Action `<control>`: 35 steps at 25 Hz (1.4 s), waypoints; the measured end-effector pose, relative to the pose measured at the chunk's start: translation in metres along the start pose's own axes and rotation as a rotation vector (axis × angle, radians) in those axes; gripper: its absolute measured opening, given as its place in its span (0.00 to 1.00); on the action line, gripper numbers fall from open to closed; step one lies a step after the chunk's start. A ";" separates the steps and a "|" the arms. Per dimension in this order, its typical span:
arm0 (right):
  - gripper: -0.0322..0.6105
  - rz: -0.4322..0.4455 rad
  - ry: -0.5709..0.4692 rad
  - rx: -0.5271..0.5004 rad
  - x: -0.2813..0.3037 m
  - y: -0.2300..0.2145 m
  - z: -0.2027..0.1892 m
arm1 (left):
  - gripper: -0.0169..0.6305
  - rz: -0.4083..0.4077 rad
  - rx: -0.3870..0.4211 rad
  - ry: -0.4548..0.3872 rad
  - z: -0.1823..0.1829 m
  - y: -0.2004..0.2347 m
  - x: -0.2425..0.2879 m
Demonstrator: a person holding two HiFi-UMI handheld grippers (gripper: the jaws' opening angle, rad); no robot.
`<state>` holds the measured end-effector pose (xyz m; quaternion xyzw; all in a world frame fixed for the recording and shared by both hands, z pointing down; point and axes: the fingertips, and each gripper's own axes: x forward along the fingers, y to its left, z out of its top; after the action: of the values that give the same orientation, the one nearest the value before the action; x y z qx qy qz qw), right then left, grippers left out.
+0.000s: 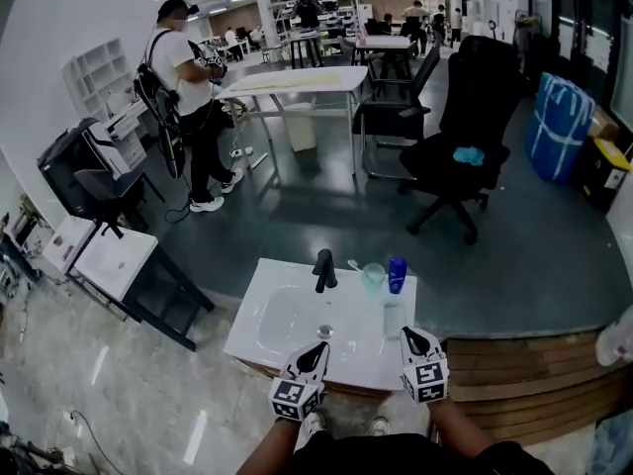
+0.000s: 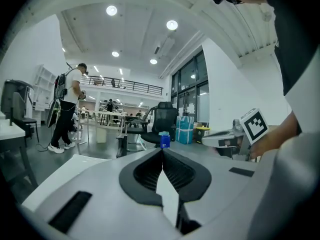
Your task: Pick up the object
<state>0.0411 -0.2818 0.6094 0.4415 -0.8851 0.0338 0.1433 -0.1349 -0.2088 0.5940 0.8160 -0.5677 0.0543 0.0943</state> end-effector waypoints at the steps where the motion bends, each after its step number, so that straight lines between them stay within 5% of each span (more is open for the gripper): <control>1: 0.08 -0.018 0.004 0.009 0.001 -0.001 -0.001 | 0.06 -0.018 0.000 0.002 0.000 0.003 0.003; 8: 0.08 -0.125 0.039 0.069 0.022 -0.003 -0.010 | 0.06 -0.131 0.053 0.052 -0.003 0.032 0.014; 18: 0.08 -0.209 0.121 0.115 0.044 0.001 -0.045 | 0.06 -0.176 0.069 0.079 -0.007 0.051 0.032; 26: 0.53 -0.220 0.258 0.231 0.064 -0.002 -0.099 | 0.06 -0.217 0.043 0.120 -0.021 0.051 0.047; 35: 0.63 -0.288 0.369 0.272 0.093 -0.015 -0.150 | 0.06 -0.237 0.012 0.116 -0.015 0.059 0.058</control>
<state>0.0340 -0.3350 0.7786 0.5646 -0.7593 0.2115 0.2449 -0.1694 -0.2784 0.6255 0.8733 -0.4607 0.0934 0.1278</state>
